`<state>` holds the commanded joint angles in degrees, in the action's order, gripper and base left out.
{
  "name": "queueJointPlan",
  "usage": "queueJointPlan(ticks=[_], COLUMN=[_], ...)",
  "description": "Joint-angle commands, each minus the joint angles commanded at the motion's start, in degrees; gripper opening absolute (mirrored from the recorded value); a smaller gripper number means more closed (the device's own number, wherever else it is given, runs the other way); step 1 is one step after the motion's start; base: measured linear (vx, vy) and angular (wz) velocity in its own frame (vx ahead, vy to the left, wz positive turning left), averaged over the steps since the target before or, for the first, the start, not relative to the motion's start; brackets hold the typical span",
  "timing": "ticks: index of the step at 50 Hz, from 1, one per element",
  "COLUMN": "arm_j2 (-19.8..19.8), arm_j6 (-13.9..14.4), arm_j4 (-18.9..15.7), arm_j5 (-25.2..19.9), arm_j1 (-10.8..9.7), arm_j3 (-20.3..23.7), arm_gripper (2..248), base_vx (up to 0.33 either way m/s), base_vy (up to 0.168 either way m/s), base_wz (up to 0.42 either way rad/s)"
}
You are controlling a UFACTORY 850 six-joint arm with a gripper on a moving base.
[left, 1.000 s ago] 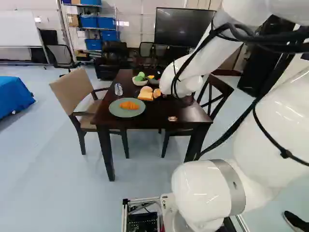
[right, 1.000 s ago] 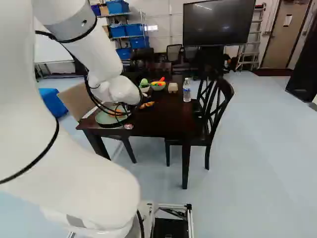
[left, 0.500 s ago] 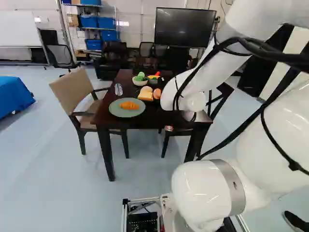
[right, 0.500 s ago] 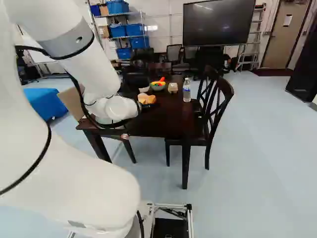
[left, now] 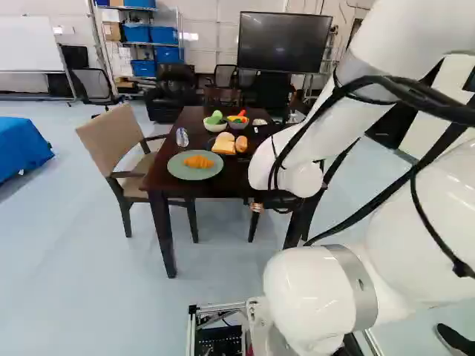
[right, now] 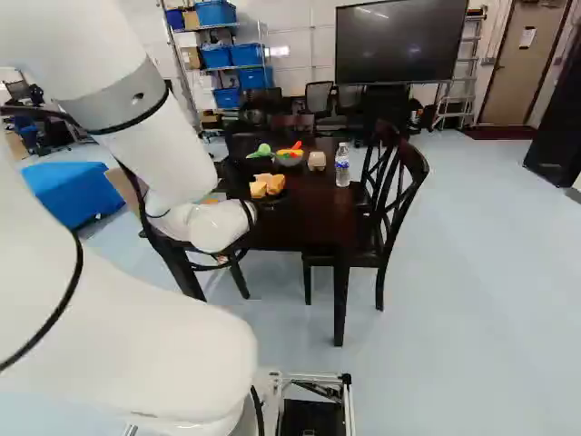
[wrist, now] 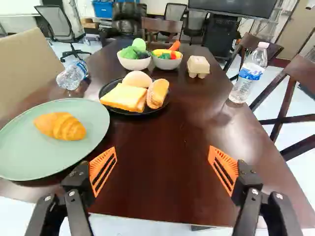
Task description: Move the croissant to the empty plate
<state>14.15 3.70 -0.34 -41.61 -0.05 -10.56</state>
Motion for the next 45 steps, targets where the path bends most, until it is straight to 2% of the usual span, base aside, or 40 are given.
queueJointPlan(ticks=[22,45], arm_j2=[1.3,1.8], arm_j6=[-2.5,-3.6], arm_j4=[0.2,0.3], arm_j5=[-5.7,-8.3], arm_j1=[0.0,0.0], arm_j3=[3.8,5.5], arm_gripper=[247,247], base_vx=[0.0,0.0], base_vy=[0.0,0.0], base_wz=[0.0,0.0])
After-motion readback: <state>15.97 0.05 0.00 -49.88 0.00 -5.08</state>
